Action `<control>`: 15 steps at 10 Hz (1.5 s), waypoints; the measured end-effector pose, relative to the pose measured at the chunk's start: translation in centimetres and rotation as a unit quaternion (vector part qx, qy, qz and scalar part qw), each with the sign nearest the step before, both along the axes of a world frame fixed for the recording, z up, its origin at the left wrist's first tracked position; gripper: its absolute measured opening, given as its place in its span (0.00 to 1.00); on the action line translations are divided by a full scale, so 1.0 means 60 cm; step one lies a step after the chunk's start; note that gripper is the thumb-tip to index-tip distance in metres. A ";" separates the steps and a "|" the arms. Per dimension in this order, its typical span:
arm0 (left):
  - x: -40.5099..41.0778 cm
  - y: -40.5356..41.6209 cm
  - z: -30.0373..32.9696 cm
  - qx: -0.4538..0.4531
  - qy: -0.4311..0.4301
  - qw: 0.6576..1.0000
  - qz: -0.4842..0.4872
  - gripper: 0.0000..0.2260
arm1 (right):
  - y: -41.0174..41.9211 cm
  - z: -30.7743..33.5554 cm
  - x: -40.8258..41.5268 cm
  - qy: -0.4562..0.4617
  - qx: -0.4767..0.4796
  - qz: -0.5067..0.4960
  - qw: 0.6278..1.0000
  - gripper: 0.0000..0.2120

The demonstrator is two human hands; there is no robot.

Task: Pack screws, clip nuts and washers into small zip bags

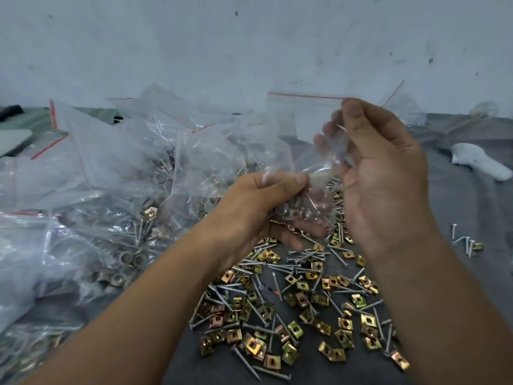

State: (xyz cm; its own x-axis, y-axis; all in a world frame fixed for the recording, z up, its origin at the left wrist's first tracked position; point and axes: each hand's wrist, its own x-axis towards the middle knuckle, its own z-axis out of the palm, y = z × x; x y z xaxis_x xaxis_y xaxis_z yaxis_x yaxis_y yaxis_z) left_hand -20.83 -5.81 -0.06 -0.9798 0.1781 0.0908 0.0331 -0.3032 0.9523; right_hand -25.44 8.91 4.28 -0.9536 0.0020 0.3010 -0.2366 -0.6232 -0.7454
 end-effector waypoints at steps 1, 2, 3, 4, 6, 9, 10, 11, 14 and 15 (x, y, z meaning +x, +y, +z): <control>0.000 -0.008 0.004 0.032 -0.026 0.999 -0.008 0.11 | 0.013 0.000 -0.017 -0.002 0.009 -0.024 1.000 0.03; -0.007 -0.007 0.006 0.142 -0.059 0.984 0.093 0.15 | 0.010 -0.013 -0.025 0.002 0.086 0.016 0.996 0.07; -0.008 -0.017 0.008 0.242 -0.077 0.960 0.115 0.13 | 0.009 -0.026 -0.026 0.089 0.234 0.065 0.966 0.08; 0.002 -0.036 0.008 0.331 -0.074 0.938 0.075 0.21 | 0.014 -0.038 -0.030 0.247 0.446 0.018 0.860 0.09; 0.000 -0.057 0.013 0.234 -0.087 0.964 0.092 0.25 | 0.005 -0.061 -0.039 0.319 0.608 -0.069 0.724 0.11; 0.003 -0.041 0.021 0.020 -0.145 0.979 0.139 0.06 | 0.025 -0.071 -0.058 0.073 0.363 -0.089 0.925 0.12; 0.016 -0.044 0.031 -0.054 -0.161 0.983 0.067 0.10 | 0.036 -0.074 -0.068 0.002 0.322 -0.083 0.943 0.13; 0.025 -0.043 0.039 0.010 -0.170 0.978 0.125 0.13 | 0.033 -0.076 -0.076 -0.080 0.303 -0.084 0.946 0.13; 0.021 -0.174 0.089 0.444 -0.019 0.860 0.249 0.35 | -0.012 -0.114 -0.098 -0.147 0.307 -0.003 0.940 0.02; 0.032 -0.147 0.049 0.357 -0.092 0.879 0.304 0.21 | -0.017 -0.108 -0.091 -0.137 0.298 -0.021 0.944 0.01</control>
